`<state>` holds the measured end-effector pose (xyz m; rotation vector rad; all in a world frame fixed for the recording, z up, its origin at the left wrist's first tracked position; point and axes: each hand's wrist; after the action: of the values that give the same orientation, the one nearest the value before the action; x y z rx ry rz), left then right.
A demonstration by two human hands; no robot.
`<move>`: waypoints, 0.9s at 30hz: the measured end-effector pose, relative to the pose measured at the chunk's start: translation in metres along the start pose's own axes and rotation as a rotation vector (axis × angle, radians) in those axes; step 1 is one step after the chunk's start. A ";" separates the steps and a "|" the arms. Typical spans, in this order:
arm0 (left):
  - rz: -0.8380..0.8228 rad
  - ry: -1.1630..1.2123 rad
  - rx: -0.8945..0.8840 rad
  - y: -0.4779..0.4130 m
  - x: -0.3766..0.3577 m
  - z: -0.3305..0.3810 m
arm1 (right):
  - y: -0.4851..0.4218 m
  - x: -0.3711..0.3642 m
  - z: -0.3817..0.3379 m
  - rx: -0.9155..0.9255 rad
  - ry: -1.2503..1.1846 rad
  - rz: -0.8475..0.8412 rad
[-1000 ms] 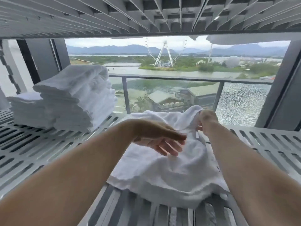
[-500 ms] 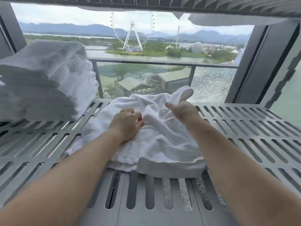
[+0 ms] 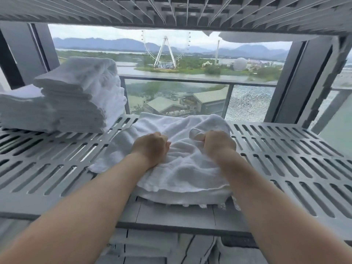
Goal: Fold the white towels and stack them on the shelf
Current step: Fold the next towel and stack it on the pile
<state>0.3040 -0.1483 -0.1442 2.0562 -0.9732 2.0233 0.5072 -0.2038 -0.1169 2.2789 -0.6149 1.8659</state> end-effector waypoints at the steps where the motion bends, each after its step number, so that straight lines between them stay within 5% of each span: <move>1: -0.014 0.004 0.015 0.006 0.003 0.002 | 0.006 0.002 0.005 -0.034 -0.005 0.029; 10: -0.482 -0.117 0.198 0.024 0.060 0.027 | 0.042 0.031 0.048 -0.199 -0.080 0.012; 12: -0.445 -0.115 0.227 0.017 0.070 0.029 | 0.044 0.031 0.049 -0.134 -0.060 0.075; 17: -0.090 -0.144 0.247 -0.009 0.064 0.021 | 0.037 0.036 0.033 0.212 -0.029 0.597; 20: -0.062 -0.172 0.310 -0.035 0.048 0.008 | 0.012 0.043 0.013 0.332 -0.109 0.699; 27: -0.270 -0.066 0.324 -0.082 0.002 -0.035 | -0.066 0.022 -0.003 -0.129 -0.021 -0.029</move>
<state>0.3147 -0.0668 -0.1088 2.2727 -0.3616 2.0868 0.5333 -0.1482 -0.0852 2.2160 -0.6800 1.7387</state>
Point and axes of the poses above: each hand's wrist, its own y-axis away from the middle knuckle, its own x-axis out of the back of the hand, z = x × y, and after that the axes turned 3 degrees about -y, right-handed
